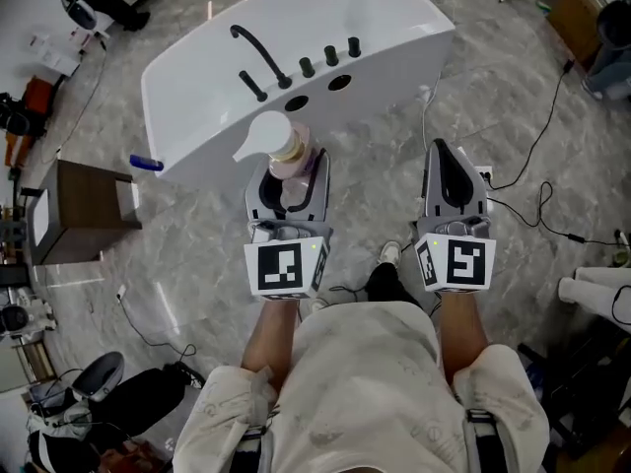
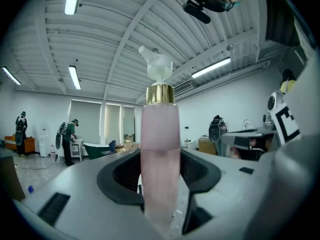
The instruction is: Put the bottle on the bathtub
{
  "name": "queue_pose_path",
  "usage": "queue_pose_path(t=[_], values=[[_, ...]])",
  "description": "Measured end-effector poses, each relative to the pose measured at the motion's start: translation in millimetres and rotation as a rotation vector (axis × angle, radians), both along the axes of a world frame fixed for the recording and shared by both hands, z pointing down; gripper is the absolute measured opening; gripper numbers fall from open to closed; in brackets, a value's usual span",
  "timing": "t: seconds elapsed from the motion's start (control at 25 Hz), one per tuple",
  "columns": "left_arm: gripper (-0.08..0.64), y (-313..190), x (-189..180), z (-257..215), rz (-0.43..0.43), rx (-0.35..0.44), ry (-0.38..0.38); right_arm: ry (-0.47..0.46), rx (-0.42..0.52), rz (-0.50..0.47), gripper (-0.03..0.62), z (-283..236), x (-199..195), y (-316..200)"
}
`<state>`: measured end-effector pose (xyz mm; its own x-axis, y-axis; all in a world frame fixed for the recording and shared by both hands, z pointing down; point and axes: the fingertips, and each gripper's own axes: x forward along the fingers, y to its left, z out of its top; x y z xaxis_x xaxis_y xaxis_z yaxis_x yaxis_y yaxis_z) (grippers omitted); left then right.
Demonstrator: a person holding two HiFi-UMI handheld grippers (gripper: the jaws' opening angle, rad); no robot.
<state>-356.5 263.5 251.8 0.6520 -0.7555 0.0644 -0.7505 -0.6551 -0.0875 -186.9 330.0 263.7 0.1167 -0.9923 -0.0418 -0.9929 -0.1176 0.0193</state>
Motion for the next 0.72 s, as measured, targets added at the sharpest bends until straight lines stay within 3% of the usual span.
queue_pose_path(t=[0.16,0.36,0.72], values=[[0.223,1,79,3,0.069,-0.016,0.009,-0.012,-0.008,0.066,-0.012,3,73,8],[0.222,4,152,2,0.138,-0.021,0.013,-0.026,-0.002,0.099,-0.012,6,136,12],[0.224,-16,211,1,0.16,-0.016,0.016,-0.06,-0.007,0.158,-0.012,16,200,-1]])
